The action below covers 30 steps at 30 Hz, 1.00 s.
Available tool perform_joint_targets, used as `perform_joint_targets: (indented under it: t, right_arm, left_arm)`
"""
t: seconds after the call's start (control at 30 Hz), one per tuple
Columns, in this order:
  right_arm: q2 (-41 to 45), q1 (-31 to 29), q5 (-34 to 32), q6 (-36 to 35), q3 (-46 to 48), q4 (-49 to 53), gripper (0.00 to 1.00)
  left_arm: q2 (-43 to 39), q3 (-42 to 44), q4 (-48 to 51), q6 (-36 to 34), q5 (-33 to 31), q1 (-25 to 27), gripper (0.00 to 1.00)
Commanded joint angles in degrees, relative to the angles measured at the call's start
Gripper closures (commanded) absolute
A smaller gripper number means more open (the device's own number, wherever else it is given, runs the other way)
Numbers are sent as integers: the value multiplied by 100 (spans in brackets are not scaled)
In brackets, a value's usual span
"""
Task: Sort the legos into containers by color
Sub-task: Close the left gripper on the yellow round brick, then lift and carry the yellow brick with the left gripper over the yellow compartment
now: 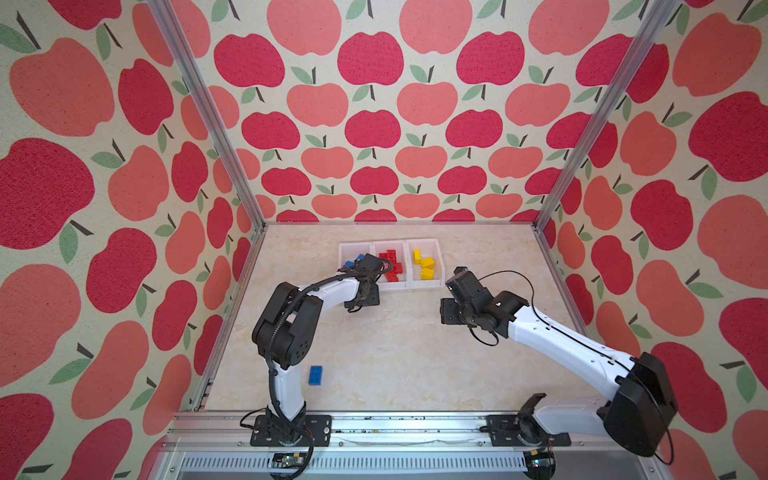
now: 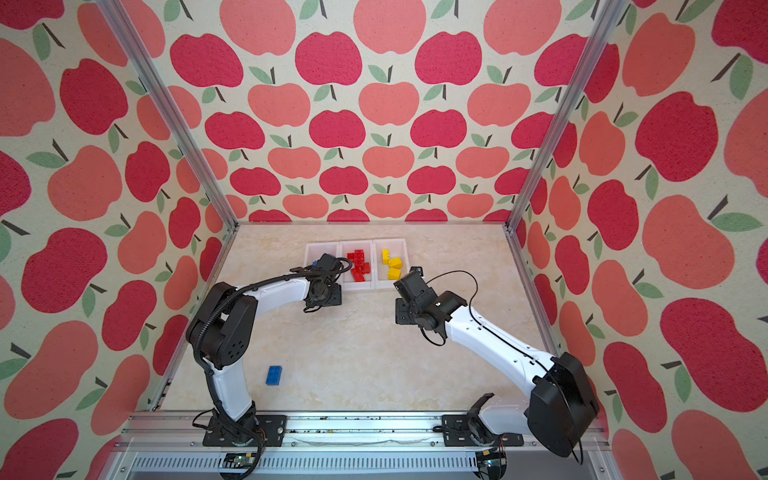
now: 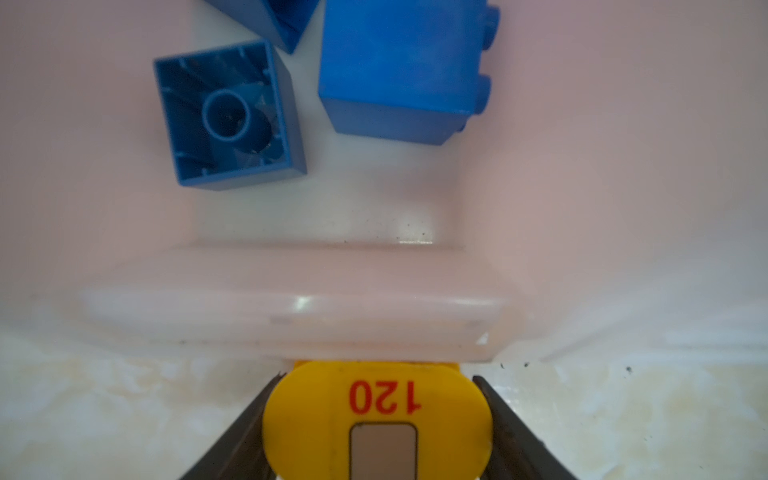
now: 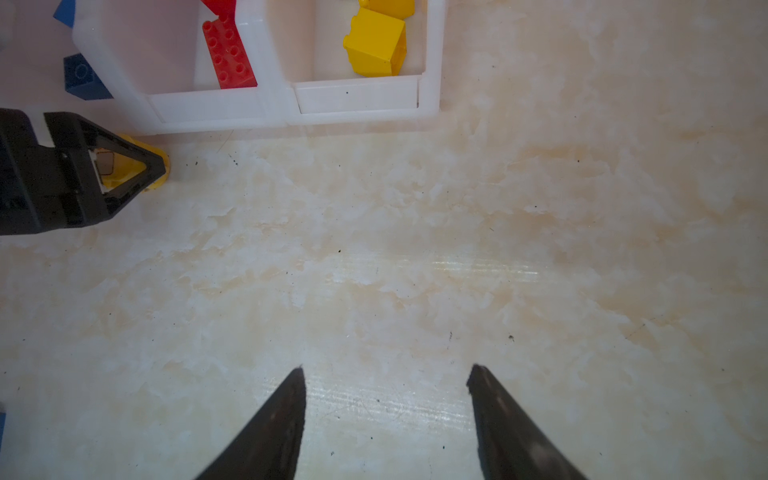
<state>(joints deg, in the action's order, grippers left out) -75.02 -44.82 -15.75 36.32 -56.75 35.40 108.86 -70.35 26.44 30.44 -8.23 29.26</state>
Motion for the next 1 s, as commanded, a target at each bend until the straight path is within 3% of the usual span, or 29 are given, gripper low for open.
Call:
perform_joint_targets:
  t: [0.0,0.63,0.97]
  right_arm:
    - [20,43,9,16,40,30,35]
    - [301,43,-60,68,188,96,35]
    - [562,52,-130,170,454,176,35]
  left_arm:
    - [74,-98,-23,-31,-139,-8,34]
    - [-905,307,341,191,-334,441,44]
    - [-1103,-523,706,-106,-680,1043,44]
